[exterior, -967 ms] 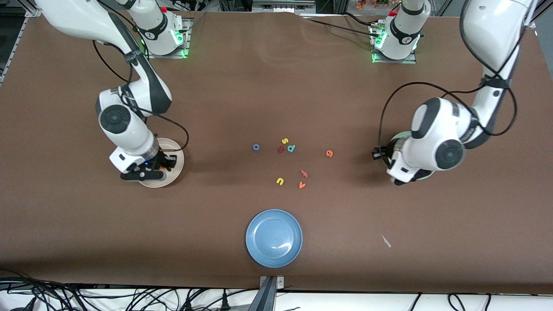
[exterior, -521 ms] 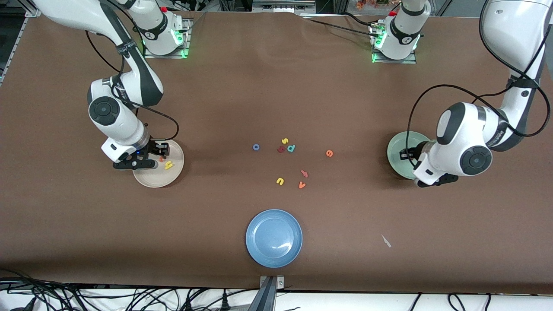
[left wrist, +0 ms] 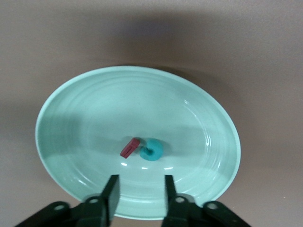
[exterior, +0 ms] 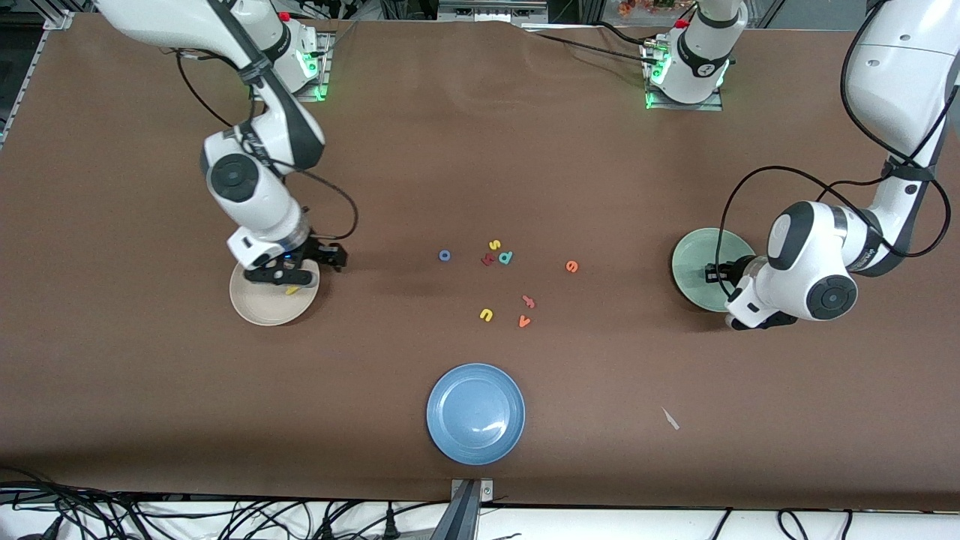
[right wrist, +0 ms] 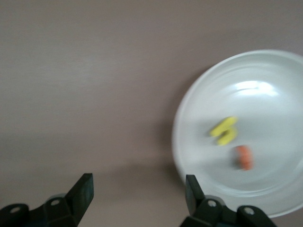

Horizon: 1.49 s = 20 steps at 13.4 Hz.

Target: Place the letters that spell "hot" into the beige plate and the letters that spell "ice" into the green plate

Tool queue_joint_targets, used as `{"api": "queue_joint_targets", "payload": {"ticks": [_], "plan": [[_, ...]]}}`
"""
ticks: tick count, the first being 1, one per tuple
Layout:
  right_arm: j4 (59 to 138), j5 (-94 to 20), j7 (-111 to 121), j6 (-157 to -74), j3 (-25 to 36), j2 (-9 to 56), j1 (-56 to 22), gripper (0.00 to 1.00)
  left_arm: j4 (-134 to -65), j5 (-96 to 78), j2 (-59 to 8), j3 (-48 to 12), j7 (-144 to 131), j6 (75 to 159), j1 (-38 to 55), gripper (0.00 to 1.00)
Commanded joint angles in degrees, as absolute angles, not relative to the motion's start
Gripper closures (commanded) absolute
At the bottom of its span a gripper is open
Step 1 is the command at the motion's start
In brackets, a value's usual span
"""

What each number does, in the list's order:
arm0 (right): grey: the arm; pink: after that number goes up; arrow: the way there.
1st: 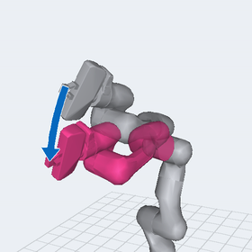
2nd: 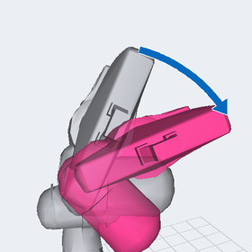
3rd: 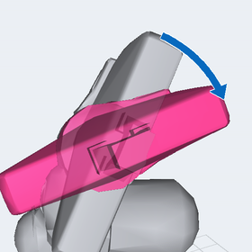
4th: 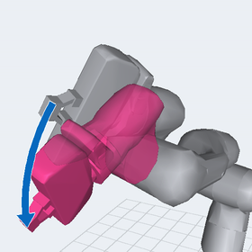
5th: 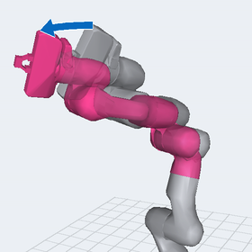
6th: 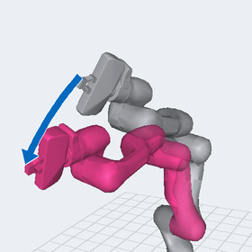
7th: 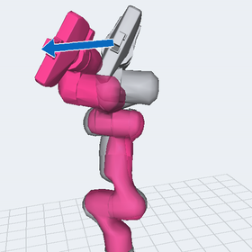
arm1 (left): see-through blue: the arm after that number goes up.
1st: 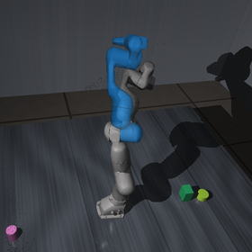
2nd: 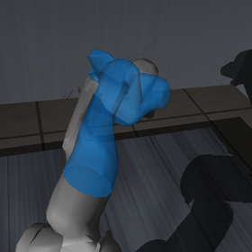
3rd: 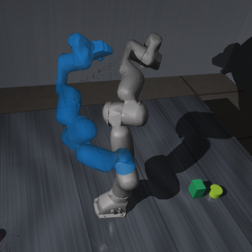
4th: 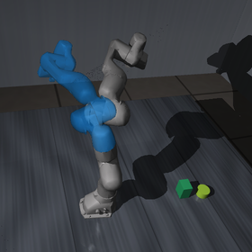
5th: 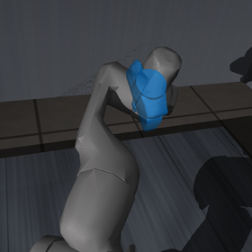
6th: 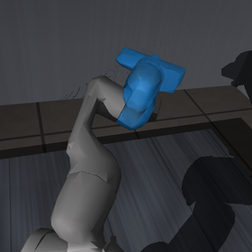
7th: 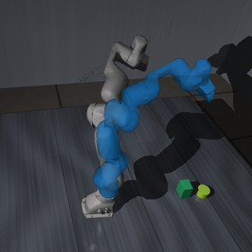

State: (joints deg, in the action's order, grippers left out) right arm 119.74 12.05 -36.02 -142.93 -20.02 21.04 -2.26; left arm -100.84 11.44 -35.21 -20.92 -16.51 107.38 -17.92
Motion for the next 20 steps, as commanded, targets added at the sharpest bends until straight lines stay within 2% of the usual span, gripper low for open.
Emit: {"api": "queue_joint_targets", "payload": {"ticks": [1, 6, 9, 13, 15, 16, 20], "plan": [[115.4, 11.8, -45.7, -143.3, -20.0, 24.4, -7.5, 0.13, -100.0, 12.5, -34.0, -22.0, -16.5, 107.2, -17.9, 0.00], [108.4, 15.8, -63.9, -143.3, -17.9, 31.2, -19.9, 0.13, -98.0, 7.7, -33.7, -29.2, -34.5, 107.6, -16.4, 0.02], [104.6, 23.5, -74.2, -143.2, -15.5, 36.0, -25.6, 0.13, -98.0, 6.0, -34.4, -29.4, -45.8, 115.6, -10.2, 0.08], [102.7, 27.7, -79.9, -143.2, -15.3, 39.2, -27.5, 0.14, -98.1, 6.9, -38.7, -28.9, -57.1, 126.8, -2.7, 0.17], [101.9, 29.5, -81.8, -143.2, -15.3, 40.6, -27.9, 0.15, -98.4, 8.4, -40.1, -28.5, -60.1, 128.1, -0.4, 0.22], [101.6, 30.4, -82.9, -143.2, -15.4, 41.0, -27.9, 0.17, -98.6, 9.6, -40.5, -28.5, -61.3, 128.1, 0.0, 0.25], [101.7, 31.6, -83.1, -143.3, -15.4, 41.2, -27.9, 0.36, -100.5, 10.7, -41.3, -28.5, -62.4, 128.1, 1.1, 0.29]]}}
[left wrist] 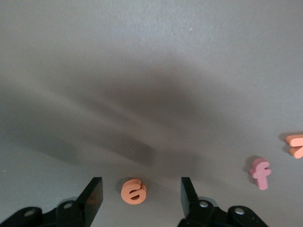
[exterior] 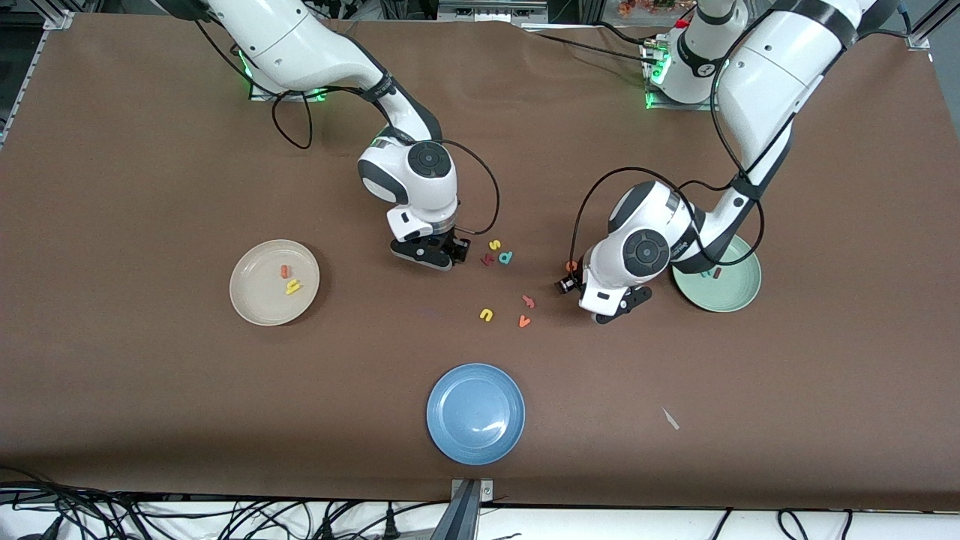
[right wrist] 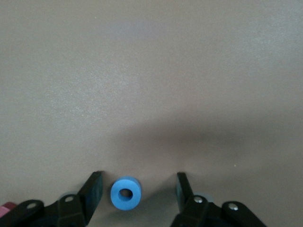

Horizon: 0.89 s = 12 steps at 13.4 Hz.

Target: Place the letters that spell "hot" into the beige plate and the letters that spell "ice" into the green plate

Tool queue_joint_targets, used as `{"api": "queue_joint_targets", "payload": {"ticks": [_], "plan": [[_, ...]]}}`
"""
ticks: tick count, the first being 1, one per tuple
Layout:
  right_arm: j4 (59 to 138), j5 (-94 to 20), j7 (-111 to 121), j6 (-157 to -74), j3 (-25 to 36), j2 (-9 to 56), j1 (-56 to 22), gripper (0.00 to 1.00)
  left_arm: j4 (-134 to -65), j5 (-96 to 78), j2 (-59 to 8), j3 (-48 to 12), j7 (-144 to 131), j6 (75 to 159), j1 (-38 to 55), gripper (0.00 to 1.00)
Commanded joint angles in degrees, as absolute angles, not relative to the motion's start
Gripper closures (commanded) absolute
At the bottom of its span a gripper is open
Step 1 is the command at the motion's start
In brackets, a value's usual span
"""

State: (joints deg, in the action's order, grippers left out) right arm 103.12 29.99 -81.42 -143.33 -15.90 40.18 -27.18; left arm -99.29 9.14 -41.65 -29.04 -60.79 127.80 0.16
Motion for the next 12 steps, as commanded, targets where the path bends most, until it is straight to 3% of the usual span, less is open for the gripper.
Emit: {"api": "queue_joint_targets", "payload": {"ticks": [1, 4, 7, 12], "plan": [[101.7, 31.8, -83.1, -143.3, -15.4, 41.6, -27.9, 0.43, -100.8, 10.7, -41.3, -28.5, -62.8, 128.1, 1.2, 0.31], [101.7, 32.9, -83.1, -143.3, -15.4, 41.7, -27.6, 0.74, -101.2, 10.7, -41.8, -28.5, -63.6, 128.1, 2.2, 0.41], [101.7, 33.0, -82.9, -143.1, -15.4, 41.1, -26.8, 0.76, -101.3, 10.7, -42.0, -28.5, -63.7, 128.1, 2.2, 0.51], [103.4, 33.0, -78.9, -142.5, -16.2, 36.7, -22.0, 0.76, -101.7, 10.7, -42.4, -28.4, -63.6, 128.1, 2.0, 0.54]]}}
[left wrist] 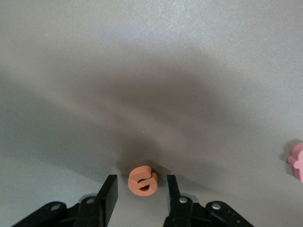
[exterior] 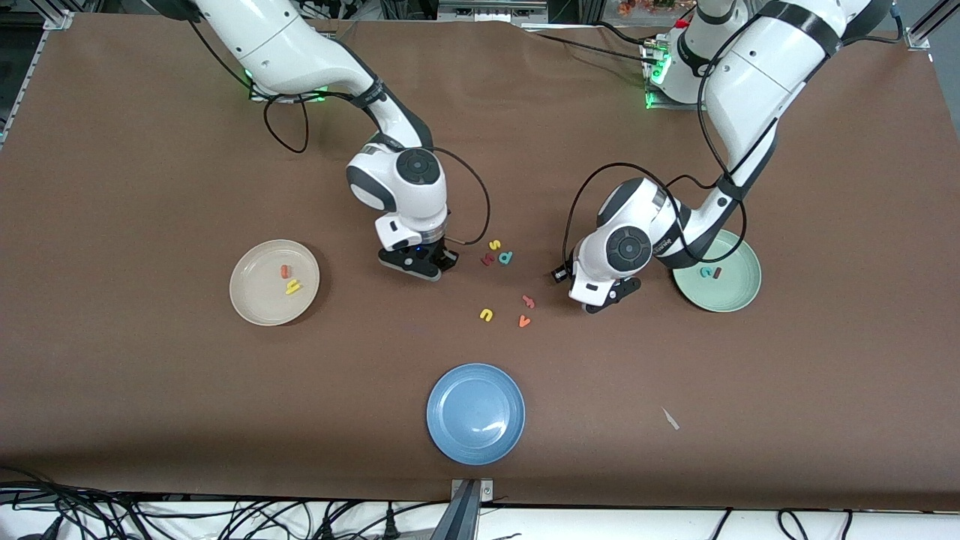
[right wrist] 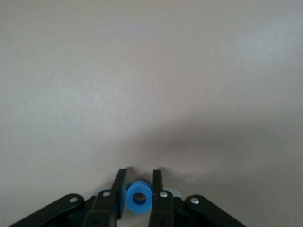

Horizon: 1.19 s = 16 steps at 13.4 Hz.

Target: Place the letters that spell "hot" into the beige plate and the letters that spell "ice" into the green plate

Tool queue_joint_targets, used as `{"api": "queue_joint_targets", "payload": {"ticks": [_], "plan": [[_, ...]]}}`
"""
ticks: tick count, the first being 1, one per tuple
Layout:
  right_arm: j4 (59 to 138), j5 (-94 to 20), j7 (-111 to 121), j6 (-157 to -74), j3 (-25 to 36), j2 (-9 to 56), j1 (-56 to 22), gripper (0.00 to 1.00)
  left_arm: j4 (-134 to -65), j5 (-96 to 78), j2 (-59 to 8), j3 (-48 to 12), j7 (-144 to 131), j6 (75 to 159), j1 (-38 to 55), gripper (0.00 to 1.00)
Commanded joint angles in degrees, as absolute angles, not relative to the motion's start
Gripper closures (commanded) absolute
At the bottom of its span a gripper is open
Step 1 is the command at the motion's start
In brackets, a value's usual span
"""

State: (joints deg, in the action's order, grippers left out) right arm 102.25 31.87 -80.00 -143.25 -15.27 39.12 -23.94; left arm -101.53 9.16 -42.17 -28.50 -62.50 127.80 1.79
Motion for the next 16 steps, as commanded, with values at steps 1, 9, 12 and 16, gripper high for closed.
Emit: {"api": "queue_joint_targets", "payload": {"ticks": [1, 9, 12, 16], "plan": [[104.9, 33.0, -77.0, -142.5, -18.1, 35.0, -19.4, 0.76, -101.7, 10.7, -42.5, -28.4, -63.6, 128.1, 2.0, 0.55], [113.5, 22.4, -39.6, -131.1, -19.7, 20.6, -5.1, 0.76, -101.2, 10.7, -42.2, -28.5, -63.0, 127.4, 1.4, 1.00], [114.3, 17.0, -22.1, -129.5, -19.2, 18.1, 1.8, 0.76, -100.5, 10.8, -40.3, -28.6, -62.5, 126.1, -0.5, 1.00], [114.8, 17.1, -15.4, -132.9, -19.2, 20.0, 6.3, 0.74, -100.2, 9.8, -33.2, -29.0, -51.1, 116.3, -7.3, 1.00]]}}
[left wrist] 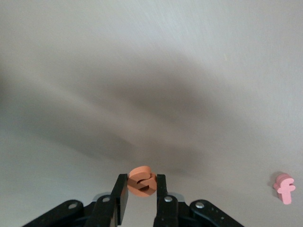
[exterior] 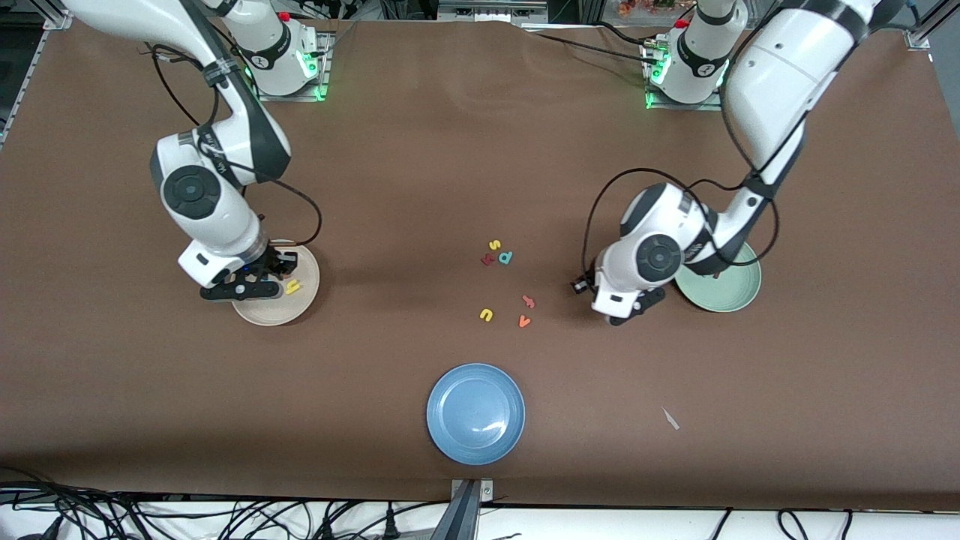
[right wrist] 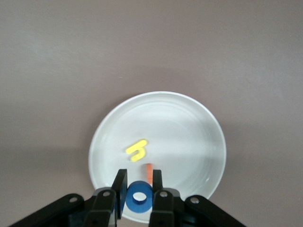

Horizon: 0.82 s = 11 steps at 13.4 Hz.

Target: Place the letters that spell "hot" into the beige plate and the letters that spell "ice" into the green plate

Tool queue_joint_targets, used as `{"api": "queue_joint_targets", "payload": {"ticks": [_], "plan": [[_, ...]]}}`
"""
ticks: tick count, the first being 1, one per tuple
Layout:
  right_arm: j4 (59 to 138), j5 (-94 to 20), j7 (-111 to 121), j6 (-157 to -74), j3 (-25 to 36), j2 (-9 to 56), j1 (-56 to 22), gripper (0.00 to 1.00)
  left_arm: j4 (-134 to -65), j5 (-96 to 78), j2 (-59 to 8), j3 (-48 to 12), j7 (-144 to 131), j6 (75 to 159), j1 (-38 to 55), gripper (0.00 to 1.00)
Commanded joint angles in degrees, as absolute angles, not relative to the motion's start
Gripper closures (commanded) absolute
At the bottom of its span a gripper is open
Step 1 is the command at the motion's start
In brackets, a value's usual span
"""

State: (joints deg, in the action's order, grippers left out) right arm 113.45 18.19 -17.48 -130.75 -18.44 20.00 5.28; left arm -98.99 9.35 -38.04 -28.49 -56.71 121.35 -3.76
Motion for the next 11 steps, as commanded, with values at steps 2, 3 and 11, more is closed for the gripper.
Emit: {"api": "queue_joint_targets", "payload": {"ticks": [2, 3, 11], "plan": [[114.7, 16.8, -15.5, -133.2, -19.2, 20.4, 6.4, 0.52, -100.2, 9.8, -30.9, -29.0, -42.2, 110.2, -11.8, 1.00], [114.7, 16.8, -16.1, -133.2, -19.2, 20.5, 6.4, 0.19, -100.2, 9.9, -30.0, -29.0, -37.5, 107.8, -14.2, 1.00], [114.3, 16.7, -16.5, -131.9, -19.2, 19.2, 6.4, 0.01, -101.5, 14.3, -31.9, -28.6, -15.1, 104.0, -27.0, 1.00]]}}
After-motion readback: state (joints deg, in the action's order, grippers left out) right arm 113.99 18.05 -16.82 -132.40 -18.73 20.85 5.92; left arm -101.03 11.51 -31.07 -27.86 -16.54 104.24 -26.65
